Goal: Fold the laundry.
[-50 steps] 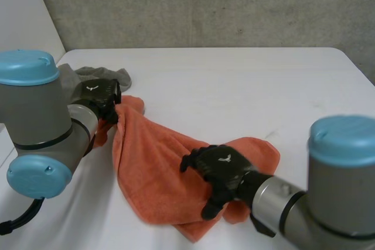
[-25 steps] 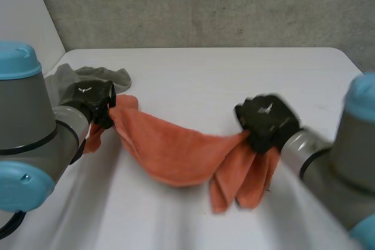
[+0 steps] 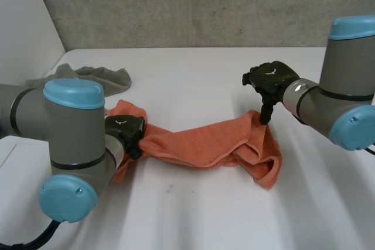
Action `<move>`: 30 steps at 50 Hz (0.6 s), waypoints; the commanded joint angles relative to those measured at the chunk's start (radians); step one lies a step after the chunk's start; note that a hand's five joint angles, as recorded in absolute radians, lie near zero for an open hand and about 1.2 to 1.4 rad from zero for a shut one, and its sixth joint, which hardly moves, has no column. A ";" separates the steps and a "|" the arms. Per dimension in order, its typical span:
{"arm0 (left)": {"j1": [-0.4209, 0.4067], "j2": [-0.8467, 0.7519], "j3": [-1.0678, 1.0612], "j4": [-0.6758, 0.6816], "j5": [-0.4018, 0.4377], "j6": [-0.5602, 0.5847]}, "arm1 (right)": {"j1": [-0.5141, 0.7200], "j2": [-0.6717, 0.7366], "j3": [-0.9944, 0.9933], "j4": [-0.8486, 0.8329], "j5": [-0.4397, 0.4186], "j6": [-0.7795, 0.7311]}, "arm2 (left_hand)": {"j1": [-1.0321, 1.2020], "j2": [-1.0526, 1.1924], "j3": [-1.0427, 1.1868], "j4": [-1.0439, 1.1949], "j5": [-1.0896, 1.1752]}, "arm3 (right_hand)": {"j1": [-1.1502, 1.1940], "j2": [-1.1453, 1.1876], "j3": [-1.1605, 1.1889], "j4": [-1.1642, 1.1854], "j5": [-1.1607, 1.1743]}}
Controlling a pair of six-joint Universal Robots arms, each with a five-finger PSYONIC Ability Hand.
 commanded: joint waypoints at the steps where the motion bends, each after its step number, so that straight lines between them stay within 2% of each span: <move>1: 0.010 0.006 -0.009 -0.002 -0.021 0.000 | -0.018 -0.229 0.235 -0.002 0.010 0.268 | 0.316 0.212 0.210 0.198 0.250 | 0.064 0.018 0.019 0.020 0.017; 9: 0.011 0.032 -0.026 -0.007 -0.021 0.000 | -0.117 -0.329 0.468 -0.001 -0.031 0.406 | 0.316 0.212 0.210 0.198 0.250 | 0.149 0.104 0.105 0.106 0.102; 13: 0.010 0.041 -0.030 -0.002 -0.021 0.000 | -0.120 -0.335 0.528 -0.011 -0.062 0.467 | 0.316 0.212 0.210 0.198 0.250 | 0.149 0.104 0.105 0.106 0.102; 21: 0.011 0.046 -0.032 -0.002 -0.023 0.000 | -0.121 -0.277 0.528 -0.076 -0.071 0.639 | 0.305 0.200 0.198 0.186 0.239 | 0.149 0.104 0.105 0.106 0.102; 28: 0.016 0.043 -0.033 -0.001 -0.023 -0.001 | -0.108 -0.223 0.508 -0.096 -0.067 0.705 | 0.129 0.024 0.022 0.010 0.063 | 0.149 0.104 0.105 0.106 0.102; 30: 0.017 0.041 -0.033 -0.001 -0.023 -0.001 | -0.098 -0.200 0.501 -0.108 -0.062 0.716 | 0.015 -0.090 -0.092 -0.104 -0.051 | 0.149 0.104 0.105 0.106 0.102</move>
